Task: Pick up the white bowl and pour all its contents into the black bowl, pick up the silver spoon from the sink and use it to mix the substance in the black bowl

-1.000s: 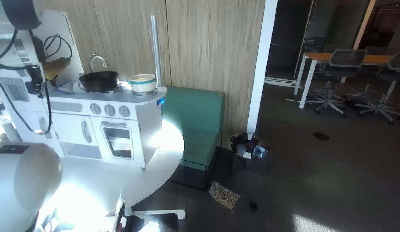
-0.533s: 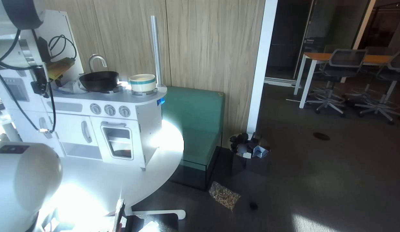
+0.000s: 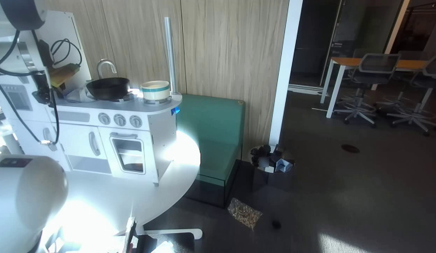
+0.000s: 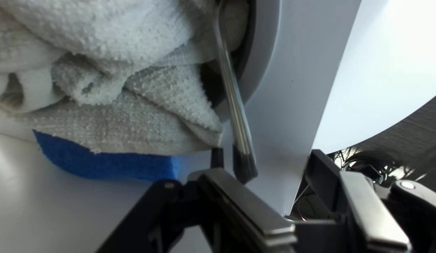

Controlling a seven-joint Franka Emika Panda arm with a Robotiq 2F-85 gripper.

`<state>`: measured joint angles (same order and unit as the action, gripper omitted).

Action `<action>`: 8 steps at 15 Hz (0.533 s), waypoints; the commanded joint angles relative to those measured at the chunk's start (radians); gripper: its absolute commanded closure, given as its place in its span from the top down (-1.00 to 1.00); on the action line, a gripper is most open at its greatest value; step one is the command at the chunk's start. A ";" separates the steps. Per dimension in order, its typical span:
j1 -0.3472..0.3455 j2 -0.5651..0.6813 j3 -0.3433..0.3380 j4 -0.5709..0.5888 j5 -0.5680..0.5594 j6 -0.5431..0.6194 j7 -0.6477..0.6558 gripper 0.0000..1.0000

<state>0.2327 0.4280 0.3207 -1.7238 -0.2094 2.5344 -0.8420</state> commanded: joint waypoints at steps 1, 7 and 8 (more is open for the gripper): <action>0.005 -0.032 -0.007 -0.019 0.003 0.000 0.010 -0.36; 0.008 -0.068 -0.011 -0.049 -0.011 0.004 0.013 -0.04; 0.008 -0.068 -0.011 -0.049 -0.009 0.004 0.016 -0.04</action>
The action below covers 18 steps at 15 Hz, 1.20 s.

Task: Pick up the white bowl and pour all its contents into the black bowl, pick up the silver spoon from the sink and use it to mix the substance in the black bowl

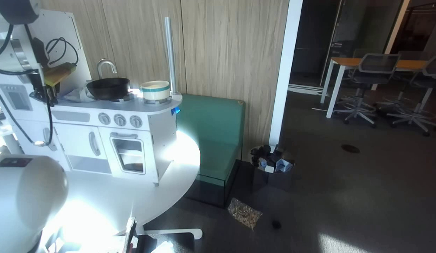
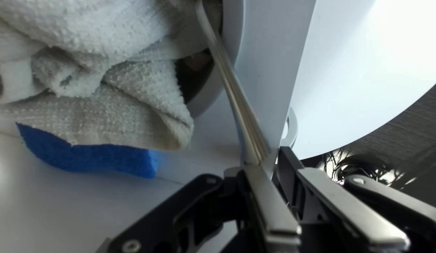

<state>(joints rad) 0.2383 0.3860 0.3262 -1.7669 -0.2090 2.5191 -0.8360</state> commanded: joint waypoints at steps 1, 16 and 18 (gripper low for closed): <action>0.002 -0.029 -0.020 -0.007 -0.013 0.025 0.012 0.05; -0.007 -0.058 -0.019 -0.048 0.020 0.030 0.026 0.85; -0.006 -0.063 -0.017 -0.054 0.016 0.031 0.031 0.32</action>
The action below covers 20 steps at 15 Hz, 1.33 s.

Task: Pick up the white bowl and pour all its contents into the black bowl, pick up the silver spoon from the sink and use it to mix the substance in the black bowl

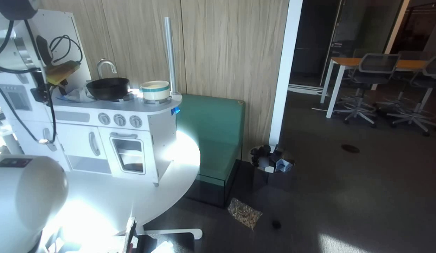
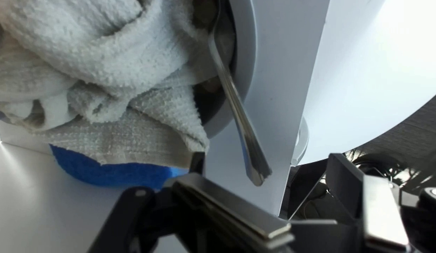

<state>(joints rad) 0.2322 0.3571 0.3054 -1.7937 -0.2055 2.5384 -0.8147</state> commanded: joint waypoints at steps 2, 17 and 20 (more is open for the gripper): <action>-0.001 -0.039 0.006 -0.032 0.011 0.014 0.010 -0.02; 0.009 -0.106 -0.016 -0.042 -0.046 0.089 0.036 -0.93; 0.002 -0.134 -0.009 -0.047 -0.033 0.211 0.060 -0.94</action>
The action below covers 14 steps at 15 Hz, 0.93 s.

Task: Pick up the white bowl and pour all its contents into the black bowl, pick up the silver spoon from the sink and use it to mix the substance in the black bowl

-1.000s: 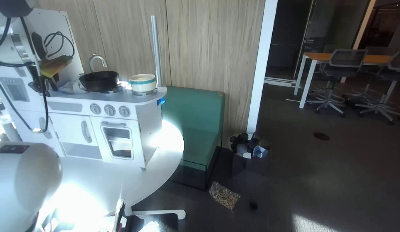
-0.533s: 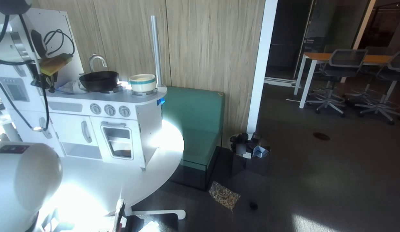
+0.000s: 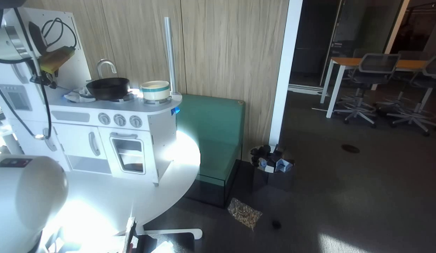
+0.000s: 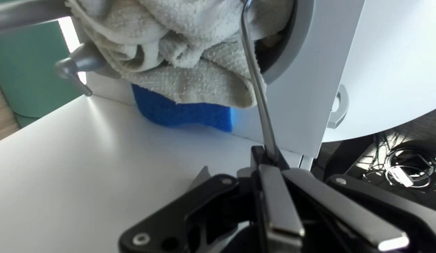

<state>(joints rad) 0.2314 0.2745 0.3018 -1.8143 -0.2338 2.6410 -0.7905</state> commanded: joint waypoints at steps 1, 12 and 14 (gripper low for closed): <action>0.003 -0.059 -0.004 -0.025 -0.005 0.159 0.045 -0.94; 0.029 -0.224 -0.157 -0.121 -0.121 0.617 0.364 -0.95; 0.033 -0.274 -0.202 -0.171 -0.126 0.670 0.422 -0.95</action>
<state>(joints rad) 0.2426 0.0952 0.1696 -1.8960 -0.3378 3.2310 -0.4607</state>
